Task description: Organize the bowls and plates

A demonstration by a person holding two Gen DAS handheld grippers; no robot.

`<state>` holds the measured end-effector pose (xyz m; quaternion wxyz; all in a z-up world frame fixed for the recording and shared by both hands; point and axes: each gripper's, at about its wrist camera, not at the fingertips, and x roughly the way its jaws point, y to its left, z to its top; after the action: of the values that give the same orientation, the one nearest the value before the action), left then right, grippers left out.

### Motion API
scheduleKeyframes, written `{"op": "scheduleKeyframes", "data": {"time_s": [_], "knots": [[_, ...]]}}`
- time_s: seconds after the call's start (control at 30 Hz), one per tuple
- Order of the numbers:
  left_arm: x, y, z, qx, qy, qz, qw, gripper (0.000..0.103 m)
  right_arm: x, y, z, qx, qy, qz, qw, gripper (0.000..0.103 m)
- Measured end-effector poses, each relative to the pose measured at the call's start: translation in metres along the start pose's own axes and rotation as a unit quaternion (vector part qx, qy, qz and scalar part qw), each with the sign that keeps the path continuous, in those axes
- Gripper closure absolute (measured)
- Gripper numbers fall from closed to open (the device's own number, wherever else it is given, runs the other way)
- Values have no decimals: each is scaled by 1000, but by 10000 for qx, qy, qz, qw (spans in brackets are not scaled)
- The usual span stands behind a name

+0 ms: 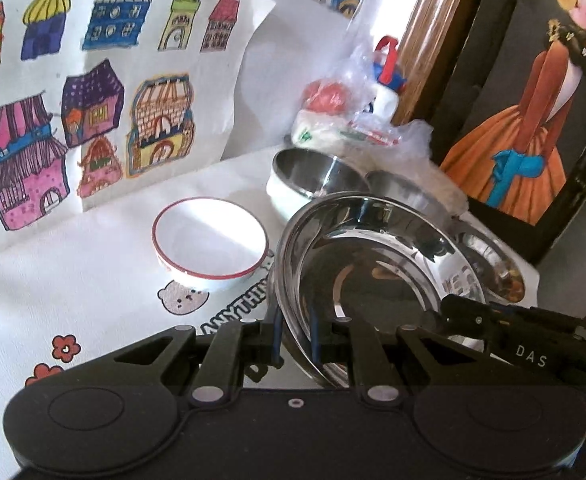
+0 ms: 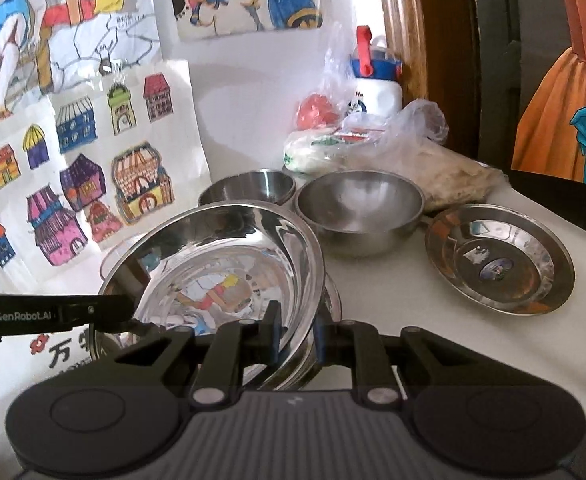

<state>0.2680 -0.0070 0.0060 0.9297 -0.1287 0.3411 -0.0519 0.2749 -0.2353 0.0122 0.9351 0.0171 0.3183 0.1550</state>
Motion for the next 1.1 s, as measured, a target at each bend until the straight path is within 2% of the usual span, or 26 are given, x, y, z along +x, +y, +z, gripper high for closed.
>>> {"op": "scheduleKeyframes", "data": {"time_s": [0.2, 0.6, 0.83, 1.1], "knots": [[10, -2, -1, 47, 240, 114, 9996, 88, 5, 7, -1, -229, 179, -222, 9993, 83], [15, -9, 5, 270, 456, 255, 9983, 87, 10, 18, -2, -647, 406, -559, 9955, 78], [20, -18, 6, 717, 599, 407, 9948, 83, 13, 20, -4, -842, 450, -671, 9932, 74], [21, -14, 5, 670, 636, 369, 9950, 82, 16, 29, -13, -1264, 319, -868, 9877, 70]]}}
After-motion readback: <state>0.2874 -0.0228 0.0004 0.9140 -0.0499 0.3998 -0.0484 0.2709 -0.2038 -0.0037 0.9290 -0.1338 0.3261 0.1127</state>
